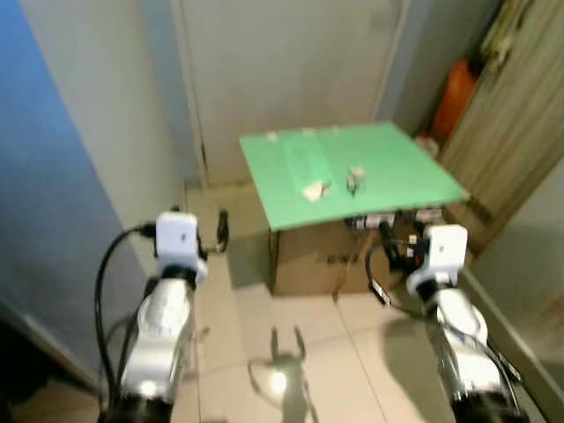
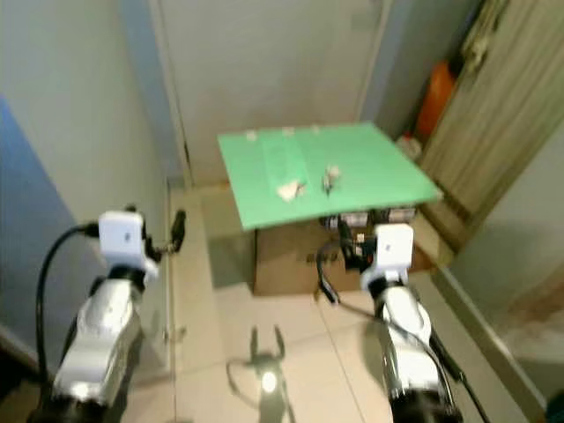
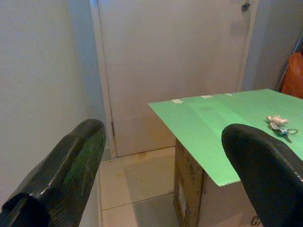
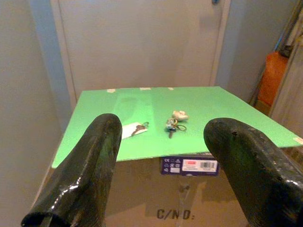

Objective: Hang keys on a hook

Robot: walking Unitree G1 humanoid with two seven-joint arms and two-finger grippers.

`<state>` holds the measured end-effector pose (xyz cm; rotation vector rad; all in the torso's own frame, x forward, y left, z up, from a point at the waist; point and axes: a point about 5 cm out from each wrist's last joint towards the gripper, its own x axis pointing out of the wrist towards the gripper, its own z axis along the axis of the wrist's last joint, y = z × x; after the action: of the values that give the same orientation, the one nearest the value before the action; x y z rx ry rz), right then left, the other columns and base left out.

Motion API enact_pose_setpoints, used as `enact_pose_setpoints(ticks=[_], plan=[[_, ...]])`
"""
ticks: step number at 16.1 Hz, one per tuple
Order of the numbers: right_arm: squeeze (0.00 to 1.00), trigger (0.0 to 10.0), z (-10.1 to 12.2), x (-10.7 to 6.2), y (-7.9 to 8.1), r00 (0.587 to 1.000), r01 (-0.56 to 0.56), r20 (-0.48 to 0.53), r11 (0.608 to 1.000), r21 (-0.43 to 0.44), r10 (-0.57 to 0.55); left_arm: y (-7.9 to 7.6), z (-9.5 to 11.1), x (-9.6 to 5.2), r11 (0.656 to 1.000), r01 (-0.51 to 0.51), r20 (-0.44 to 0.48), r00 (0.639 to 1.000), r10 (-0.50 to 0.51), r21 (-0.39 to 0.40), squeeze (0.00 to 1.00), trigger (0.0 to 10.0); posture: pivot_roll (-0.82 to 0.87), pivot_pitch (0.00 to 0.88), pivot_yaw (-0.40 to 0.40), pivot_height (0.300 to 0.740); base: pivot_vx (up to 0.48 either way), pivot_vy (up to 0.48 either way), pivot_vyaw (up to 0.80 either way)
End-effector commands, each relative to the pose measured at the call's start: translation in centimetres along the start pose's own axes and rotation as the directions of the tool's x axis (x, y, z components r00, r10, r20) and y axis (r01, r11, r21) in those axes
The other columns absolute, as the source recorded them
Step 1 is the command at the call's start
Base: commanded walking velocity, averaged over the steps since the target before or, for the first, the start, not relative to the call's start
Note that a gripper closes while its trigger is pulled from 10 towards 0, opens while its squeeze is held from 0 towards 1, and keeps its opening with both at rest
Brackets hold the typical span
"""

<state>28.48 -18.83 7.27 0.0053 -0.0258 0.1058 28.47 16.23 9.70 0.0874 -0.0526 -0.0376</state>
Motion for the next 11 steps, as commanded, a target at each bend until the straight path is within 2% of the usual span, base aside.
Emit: enact_pose_setpoints(ticks=[1,3,4,7,9,11], plan=[[0.00,10.0,0.4,0.0,-0.4,1.000,0.014,0.014,1.000,-0.004,-0.014,-0.5,-0.2,0.2,1.000,0.021,-0.016,1.000,-0.021,0.005,0.00,10.0,-0.02,0.000,-0.011,0.740,0.000,0.000,0.00],[0.00,10.0,0.3,0.1,-0.2,1.000,0.011,0.012,1.000,-0.002,-0.011,-0.8,-0.4,0.0,0.998,0.051,-0.029,0.998,-0.049,0.045,0.00,10.0,-0.02,0.000,-0.006,0.740,0.000,0.000,0.00],[0.00,10.0,0.3,0.1,-0.2,1.000,0.010,0.012,1.000,-0.001,-0.010,-1.0,-0.4,0.0,0.997,0.068,-0.029,0.997,-0.067,0.038,0.00,10.0,-0.02,0.000,-0.004,0.740,0.000,0.000,0.00],[0.00,10.0,0.1,0.2,0.3,1.000,-0.002,-0.005,1.000,-0.015,0.002,-1.3,0.0,0.3,0.994,0.107,-0.018,0.994,-0.107,0.022,0.00,10.0,-0.02,0.000,0.006,0.740,0.405,0.000,0.00],[0.00,10.0,-0.1,0.1,0.3,1.000,0.000,-0.021,1.000,-0.016,0.000,-1.4,0.2,0.6,0.992,0.115,-0.012,0.993,-0.114,0.054,0.00,10.0,-0.03,0.000,0.011,0.740,0.463,0.000,0.00],[0.00,10.0,-0.2,0.2,0.2,1.000,0.004,-0.031,1.000,-0.014,-0.004,-1.7,0.2,0.7,0.990,0.132,-0.014,0.991,-0.131,0.050,0.00,10.0,-0.02,0.000,0.008,0.740,0.463,0.000,0.00]])
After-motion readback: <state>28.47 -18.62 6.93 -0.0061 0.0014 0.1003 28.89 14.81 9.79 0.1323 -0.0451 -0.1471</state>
